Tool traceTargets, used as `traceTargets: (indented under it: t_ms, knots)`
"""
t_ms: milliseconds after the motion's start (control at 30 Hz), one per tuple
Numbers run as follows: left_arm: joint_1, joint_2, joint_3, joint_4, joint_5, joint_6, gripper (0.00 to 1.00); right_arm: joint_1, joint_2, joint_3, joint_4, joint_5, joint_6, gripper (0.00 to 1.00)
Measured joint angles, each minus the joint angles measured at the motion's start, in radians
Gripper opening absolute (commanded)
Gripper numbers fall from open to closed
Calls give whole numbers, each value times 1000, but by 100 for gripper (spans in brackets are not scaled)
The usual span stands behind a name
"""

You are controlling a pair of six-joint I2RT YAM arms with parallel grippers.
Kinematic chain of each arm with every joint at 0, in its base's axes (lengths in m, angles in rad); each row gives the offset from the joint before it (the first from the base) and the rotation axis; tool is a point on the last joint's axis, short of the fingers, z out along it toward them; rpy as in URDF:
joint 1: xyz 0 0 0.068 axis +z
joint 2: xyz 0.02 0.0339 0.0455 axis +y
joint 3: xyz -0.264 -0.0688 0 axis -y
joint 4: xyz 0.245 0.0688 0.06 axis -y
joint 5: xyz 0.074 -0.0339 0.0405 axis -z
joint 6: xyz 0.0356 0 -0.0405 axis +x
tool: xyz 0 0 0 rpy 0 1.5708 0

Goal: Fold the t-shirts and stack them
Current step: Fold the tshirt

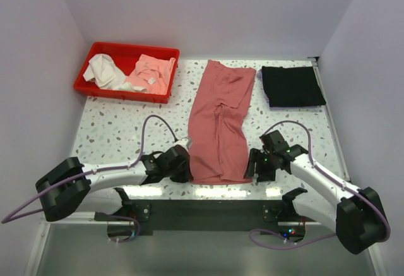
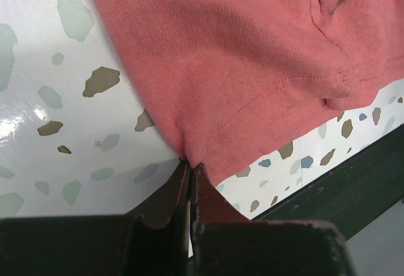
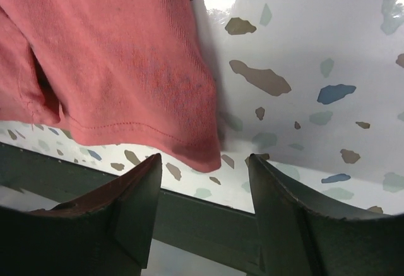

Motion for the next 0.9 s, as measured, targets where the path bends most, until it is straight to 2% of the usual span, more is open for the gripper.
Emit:
traceTargets:
  t_ms: [33,167,267,300,400,567,900]
  knots:
    - [0,0,0,0,1,0,0,0,5,-4,7,-2,5,48]
    - [0,0,-1,0,2,0,0,0,18,-23,39,-23,28,31]
    - [0,0,-3,1,2,-1,0,0,18,-47,68,-47,48,24]
    - [0,0,-3,1,2,-2,0,0,17,-58,80,-50,54,16]
    - [0,-2,-8,6,4,-9,0,0,13,-89,110,-74,80,5]
    - [0,-30,-30,4,6,-26,0,3,-34,-126,124,-103,108,4]
    - [-6,-198,-122,-34,63,-69,0,61,-250,-220,17,-159,195,4]
